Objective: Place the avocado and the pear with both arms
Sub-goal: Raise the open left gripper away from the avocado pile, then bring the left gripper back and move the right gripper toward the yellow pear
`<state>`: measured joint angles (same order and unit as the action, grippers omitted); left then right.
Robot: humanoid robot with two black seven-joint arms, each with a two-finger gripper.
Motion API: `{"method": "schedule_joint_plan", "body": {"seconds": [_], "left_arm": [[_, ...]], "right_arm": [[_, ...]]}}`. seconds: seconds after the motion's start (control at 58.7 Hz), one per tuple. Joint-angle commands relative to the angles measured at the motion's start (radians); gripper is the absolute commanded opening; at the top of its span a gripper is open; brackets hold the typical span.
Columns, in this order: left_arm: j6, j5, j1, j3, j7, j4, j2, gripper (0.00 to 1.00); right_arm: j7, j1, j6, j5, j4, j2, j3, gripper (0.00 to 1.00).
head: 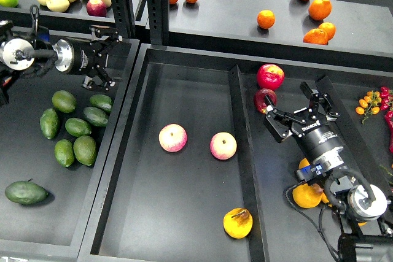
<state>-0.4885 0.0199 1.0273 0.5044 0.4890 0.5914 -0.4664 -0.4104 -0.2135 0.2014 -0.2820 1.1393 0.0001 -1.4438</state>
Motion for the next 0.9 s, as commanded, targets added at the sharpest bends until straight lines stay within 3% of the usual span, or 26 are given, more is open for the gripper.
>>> {"method": "schedule_joint_plan", "body": {"seconds": [0.0, 0.119, 0.238, 0.392, 0.409, 0.63, 0.886], "left_arm": [[0.000, 0.052, -0.171, 0.213, 0.000, 0.152, 0.002, 0.99], [0.000, 0.052, -0.331, 0.401, 0.000, 0.275, 0.034, 0.99], [0.000, 0.052, -0.509, 0.615, 0.000, 0.384, 0.158, 0.99], [0.000, 0.052, -0.660, 0.747, 0.000, 0.473, 0.262, 0.99], [0.000, 0.057, -1.008, 0.933, 0.000, 0.599, 0.466, 0.99], [0.000, 0.110, -1.064, 0.945, 0.000, 0.601, 0.466, 0.99], [0.000, 0.202, -1.112, 0.954, 0.000, 0.619, 0.466, 0.99]], "right_arm": [[0.001, 0.060, 0.127, -0.008, 0.000, 0.000, -0.004, 1.00], [0.001, 0.106, 0.194, -0.006, -0.004, 0.000, -0.015, 1.00], [0.001, 0.135, 0.257, -0.006, -0.010, 0.000, -0.036, 1.00], [0.001, 0.155, 0.286, -0.006, -0.013, 0.000, -0.041, 1.00], [-0.004, 0.204, 0.287, -0.008, 0.008, 0.000, 0.021, 1.00], [-0.005, 0.163, 0.287, -0.005, 0.002, -0.003, 0.040, 1.00], [-0.016, 0.022, 0.280, -0.006, -0.009, -0.173, 0.164, 1.00]]}}
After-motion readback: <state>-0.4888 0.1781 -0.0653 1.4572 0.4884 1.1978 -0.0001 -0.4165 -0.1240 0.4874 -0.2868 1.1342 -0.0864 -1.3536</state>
